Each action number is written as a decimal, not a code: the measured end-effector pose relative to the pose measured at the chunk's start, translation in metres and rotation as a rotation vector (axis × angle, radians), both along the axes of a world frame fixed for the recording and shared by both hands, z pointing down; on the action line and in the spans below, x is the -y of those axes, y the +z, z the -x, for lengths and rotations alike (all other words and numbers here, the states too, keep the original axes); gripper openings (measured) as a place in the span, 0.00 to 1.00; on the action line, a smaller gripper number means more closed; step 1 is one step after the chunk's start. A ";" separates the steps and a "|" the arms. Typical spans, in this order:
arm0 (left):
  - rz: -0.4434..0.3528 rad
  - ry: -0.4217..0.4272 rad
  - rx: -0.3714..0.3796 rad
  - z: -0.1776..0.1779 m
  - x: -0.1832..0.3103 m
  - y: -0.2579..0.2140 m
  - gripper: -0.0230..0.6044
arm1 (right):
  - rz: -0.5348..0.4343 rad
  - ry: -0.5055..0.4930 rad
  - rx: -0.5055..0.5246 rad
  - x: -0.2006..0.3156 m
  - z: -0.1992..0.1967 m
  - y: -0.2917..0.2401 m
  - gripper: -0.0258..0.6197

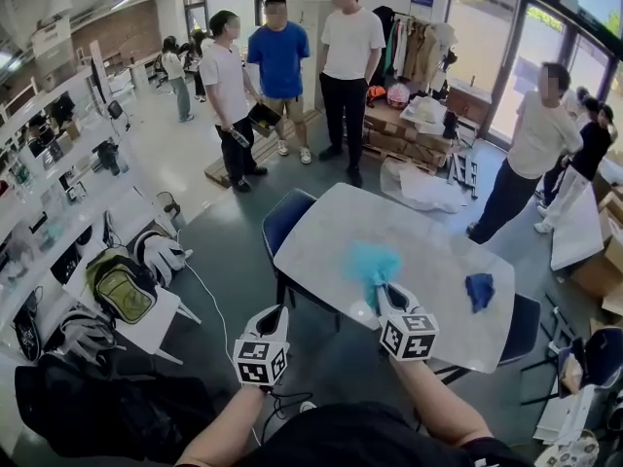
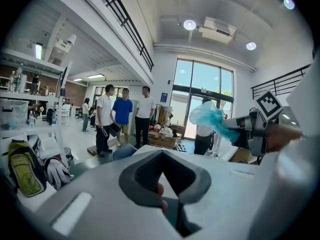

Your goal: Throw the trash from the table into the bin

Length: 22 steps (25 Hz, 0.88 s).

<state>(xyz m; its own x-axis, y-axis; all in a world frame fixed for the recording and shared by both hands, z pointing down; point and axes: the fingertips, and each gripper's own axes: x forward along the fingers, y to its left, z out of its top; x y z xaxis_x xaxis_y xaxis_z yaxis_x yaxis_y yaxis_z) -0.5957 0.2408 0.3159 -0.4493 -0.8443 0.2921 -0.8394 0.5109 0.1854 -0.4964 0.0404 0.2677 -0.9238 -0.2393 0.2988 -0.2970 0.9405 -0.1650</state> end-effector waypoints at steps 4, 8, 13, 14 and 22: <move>0.007 0.003 0.006 -0.026 0.018 -0.002 0.04 | 0.008 -0.005 -0.005 0.012 -0.029 0.003 0.09; 0.005 0.012 0.020 -0.061 0.042 -0.007 0.04 | 0.014 -0.010 -0.006 0.027 -0.067 0.006 0.09; 0.009 0.012 0.028 -0.115 0.068 -0.010 0.04 | 0.027 -0.019 -0.009 0.047 -0.121 0.011 0.09; 0.008 0.012 0.028 -0.127 0.074 -0.010 0.04 | 0.026 -0.020 -0.011 0.051 -0.133 0.012 0.09; 0.019 0.041 0.027 -0.228 0.120 -0.004 0.04 | 0.045 -0.016 -0.018 0.082 -0.238 0.027 0.09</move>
